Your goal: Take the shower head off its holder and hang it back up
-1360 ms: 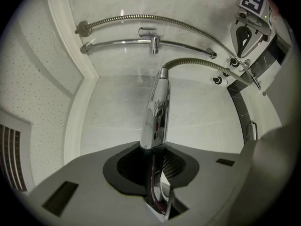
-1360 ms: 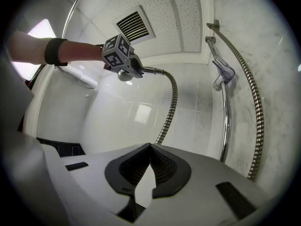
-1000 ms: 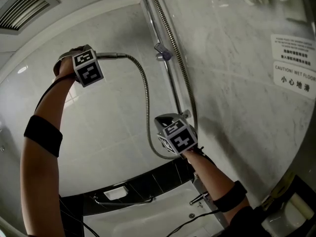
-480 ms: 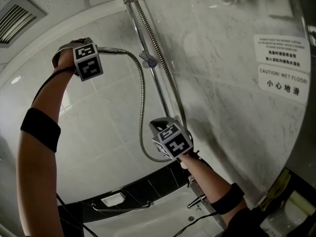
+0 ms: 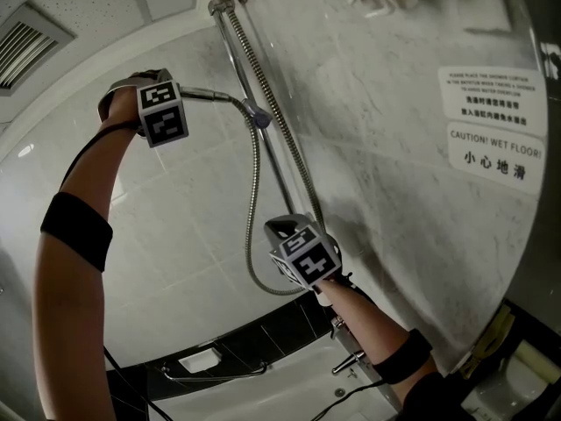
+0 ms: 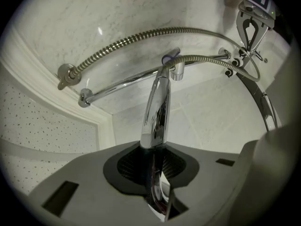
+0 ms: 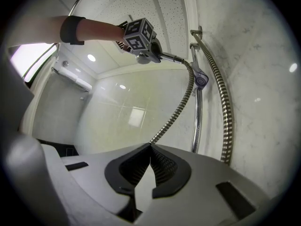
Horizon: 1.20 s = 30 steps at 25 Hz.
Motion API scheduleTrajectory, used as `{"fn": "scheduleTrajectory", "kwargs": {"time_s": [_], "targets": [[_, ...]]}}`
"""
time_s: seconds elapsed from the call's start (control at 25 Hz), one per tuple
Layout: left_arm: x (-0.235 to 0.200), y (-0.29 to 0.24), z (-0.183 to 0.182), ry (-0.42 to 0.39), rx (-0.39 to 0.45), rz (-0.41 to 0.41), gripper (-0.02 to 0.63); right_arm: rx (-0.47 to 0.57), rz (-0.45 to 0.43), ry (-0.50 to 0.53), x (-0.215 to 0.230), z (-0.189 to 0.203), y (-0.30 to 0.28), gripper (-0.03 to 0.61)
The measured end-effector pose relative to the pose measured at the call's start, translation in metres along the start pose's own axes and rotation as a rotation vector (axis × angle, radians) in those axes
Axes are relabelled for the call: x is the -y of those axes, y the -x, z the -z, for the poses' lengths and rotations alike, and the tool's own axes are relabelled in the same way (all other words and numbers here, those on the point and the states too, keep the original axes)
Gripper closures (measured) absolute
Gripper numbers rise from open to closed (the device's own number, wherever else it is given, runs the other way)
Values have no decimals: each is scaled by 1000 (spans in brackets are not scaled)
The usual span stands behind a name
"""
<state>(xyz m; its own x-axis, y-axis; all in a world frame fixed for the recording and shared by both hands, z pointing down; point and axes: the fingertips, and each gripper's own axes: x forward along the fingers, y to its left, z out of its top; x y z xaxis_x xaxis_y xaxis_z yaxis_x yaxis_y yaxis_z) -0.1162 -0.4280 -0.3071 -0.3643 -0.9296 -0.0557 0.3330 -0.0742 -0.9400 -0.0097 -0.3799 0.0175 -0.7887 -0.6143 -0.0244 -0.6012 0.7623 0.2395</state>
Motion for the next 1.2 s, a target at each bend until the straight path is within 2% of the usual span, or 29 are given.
{"fn": "scheduleTrajectory", "kwargs": {"time_s": [0.4, 0.84, 1.2], "targets": [[-2, -12, -45, -150, 11, -58, 528, 0, 12, 0, 14, 9, 9, 555], [-20, -12, -55, -285, -36, -158, 528, -7, 6, -19, 15, 19, 10, 555], [-26, -12, -58, -317, -55, -211, 528, -16, 17, -26, 22, 30, 13, 555]]}}
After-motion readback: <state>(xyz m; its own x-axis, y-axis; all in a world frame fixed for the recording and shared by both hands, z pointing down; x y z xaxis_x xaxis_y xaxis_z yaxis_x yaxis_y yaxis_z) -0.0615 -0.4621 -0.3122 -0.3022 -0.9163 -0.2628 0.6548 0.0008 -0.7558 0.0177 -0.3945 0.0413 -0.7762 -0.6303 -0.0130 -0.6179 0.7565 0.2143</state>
